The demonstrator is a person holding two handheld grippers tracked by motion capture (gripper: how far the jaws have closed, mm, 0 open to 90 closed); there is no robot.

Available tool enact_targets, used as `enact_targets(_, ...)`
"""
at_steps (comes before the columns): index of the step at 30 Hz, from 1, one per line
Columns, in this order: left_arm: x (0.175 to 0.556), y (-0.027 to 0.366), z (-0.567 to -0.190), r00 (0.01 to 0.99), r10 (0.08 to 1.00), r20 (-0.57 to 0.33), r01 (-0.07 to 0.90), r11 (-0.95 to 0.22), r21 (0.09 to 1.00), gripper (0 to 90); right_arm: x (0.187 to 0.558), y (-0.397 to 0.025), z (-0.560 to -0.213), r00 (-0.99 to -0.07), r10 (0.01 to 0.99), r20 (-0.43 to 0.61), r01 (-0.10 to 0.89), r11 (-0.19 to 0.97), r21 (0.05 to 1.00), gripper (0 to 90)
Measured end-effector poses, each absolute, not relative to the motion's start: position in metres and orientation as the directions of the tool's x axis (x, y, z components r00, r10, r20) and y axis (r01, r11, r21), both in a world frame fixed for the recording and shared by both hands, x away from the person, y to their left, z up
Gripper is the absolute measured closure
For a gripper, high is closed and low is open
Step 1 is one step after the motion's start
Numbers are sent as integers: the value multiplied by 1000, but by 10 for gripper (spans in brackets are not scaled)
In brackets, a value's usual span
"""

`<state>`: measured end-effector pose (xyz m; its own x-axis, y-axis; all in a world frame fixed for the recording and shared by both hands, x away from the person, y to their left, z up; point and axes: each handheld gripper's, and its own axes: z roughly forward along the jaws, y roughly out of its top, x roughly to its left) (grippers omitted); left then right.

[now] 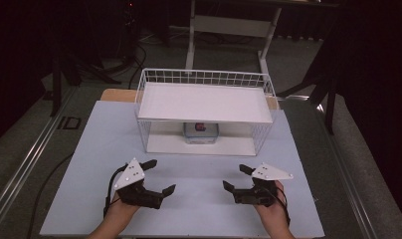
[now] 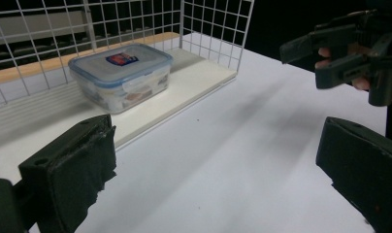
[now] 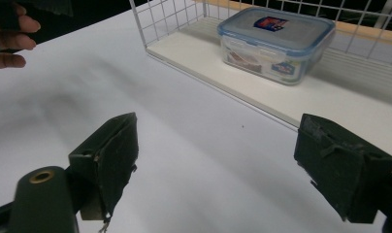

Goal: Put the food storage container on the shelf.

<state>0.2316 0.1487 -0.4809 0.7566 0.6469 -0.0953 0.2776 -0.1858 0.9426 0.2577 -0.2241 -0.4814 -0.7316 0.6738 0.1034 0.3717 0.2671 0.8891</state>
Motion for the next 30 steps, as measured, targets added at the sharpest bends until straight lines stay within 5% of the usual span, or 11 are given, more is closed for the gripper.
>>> enact_targets(30,220,176,-507,762,633,-138,342,-212,915,17,246,-279,-496,-719,687,109,385,263,885,143)
